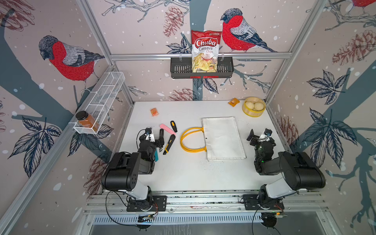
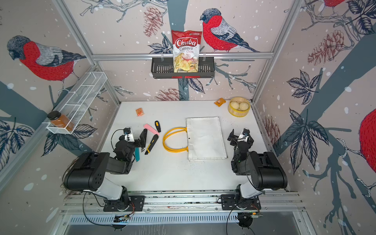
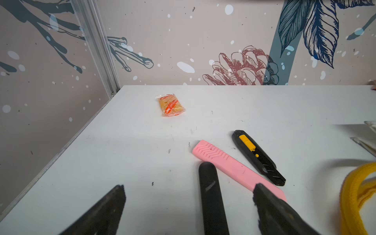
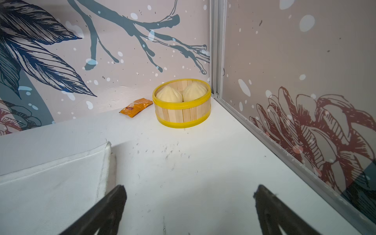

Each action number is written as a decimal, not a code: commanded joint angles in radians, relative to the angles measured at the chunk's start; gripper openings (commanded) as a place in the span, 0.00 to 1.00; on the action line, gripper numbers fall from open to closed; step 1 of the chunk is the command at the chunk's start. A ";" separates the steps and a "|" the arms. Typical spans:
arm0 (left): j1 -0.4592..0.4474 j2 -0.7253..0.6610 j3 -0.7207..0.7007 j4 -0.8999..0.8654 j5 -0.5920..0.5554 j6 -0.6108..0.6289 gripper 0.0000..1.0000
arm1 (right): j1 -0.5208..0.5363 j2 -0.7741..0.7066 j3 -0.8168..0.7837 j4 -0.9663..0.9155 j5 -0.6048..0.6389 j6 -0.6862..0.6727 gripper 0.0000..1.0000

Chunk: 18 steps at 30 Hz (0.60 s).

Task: Place the art knife into the pouch
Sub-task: Open the pouch at the center of the board.

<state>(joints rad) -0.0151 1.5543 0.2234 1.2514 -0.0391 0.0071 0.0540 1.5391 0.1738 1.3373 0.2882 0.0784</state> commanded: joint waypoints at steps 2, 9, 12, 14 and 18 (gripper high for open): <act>0.001 0.001 0.005 0.063 -0.021 0.004 0.98 | 0.001 0.003 0.006 0.043 -0.008 -0.005 1.00; 0.001 0.001 0.005 0.063 -0.021 0.004 0.98 | -0.003 0.003 0.008 0.036 -0.015 -0.003 1.00; 0.003 0.003 0.008 0.058 -0.023 -0.003 0.98 | -0.009 0.002 0.011 0.031 -0.027 0.002 1.00; 0.018 0.000 0.004 0.063 -0.004 -0.015 0.98 | -0.017 0.000 0.012 0.022 -0.040 0.006 1.00; 0.010 0.001 0.005 0.062 -0.025 -0.007 0.98 | -0.017 0.000 0.013 0.023 -0.041 0.006 1.00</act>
<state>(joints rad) -0.0021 1.5543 0.2260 1.2514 -0.0555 -0.0010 0.0387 1.5391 0.1829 1.3338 0.2623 0.0792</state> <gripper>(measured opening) 0.983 0.996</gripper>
